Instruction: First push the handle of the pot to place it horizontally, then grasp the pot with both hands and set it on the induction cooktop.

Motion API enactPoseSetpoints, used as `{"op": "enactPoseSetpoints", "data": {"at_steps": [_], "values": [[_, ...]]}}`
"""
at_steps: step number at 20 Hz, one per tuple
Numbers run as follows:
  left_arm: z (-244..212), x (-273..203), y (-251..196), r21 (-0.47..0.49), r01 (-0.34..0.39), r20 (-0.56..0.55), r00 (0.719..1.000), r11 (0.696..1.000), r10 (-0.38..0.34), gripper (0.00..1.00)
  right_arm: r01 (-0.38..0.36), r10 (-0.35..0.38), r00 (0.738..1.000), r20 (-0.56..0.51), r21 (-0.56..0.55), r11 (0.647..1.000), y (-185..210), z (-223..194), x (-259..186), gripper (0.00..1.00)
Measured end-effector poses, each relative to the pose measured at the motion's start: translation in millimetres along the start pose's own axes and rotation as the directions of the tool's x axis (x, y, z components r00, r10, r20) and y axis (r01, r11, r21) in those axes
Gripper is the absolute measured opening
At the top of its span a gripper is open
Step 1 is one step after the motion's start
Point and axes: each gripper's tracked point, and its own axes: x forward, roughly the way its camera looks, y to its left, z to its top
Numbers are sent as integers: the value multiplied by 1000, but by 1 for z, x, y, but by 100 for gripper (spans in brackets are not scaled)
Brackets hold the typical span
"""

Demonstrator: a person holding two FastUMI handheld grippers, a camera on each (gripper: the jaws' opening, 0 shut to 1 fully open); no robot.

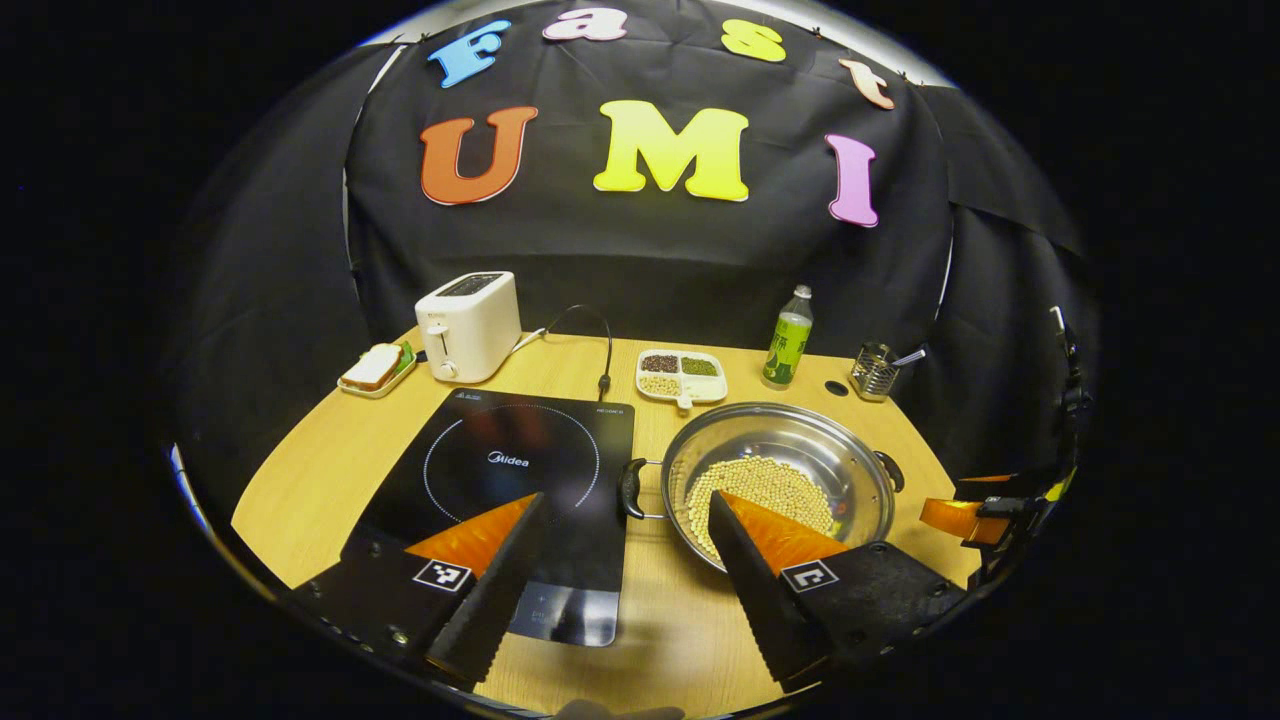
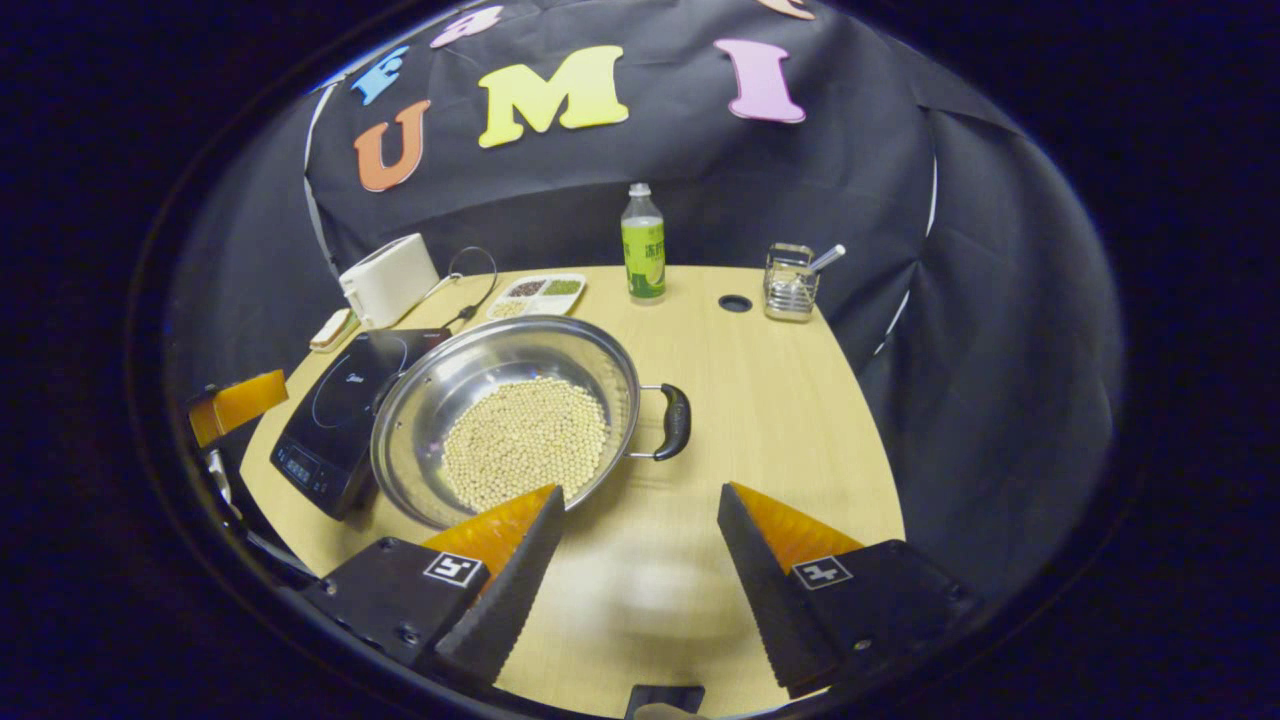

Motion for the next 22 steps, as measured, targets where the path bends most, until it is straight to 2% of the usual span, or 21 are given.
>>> {"op": "enactPoseSetpoints", "data": {"at_steps": [3,8,15,17,18,19,20,22], "values": [[-1,32,-7,15,-4,-28,1000,1000,5,96,-19,19,999,-30,21,1000,-2,10,29,92],[-10,78,-19,20,2,-89,996,1000,0,96,-14,14,995,-94,-1,1000,-11,19,71,92],[-22,120,-25,21,-15,-156,988,1000,18,96,-37,33,987,-159,-20,999,-15,23,105,92],[-22,127,-20,58,-38,-163,986,998,47,77,-41,36,985,-169,-26,999,-12,24,111,92],[-24,128,-18,77,-53,-168,984,996,66,71,-44,38,984,-176,-32,999,-11,23,112,92],[-25,132,-16,85,-62,-172,982,994,75,71,-49,42,982,-186,-32,998,-9,22,114,87],[-24,130,-16,88,-62,-175,982,994,77,65,-50,43,979,-197,-30,998,-8,20,115,82],[-29,141,-9,103,-90,-182,977,991,108,63,-33,29,977,-209,-16,999,-8,20,116,75]]}}
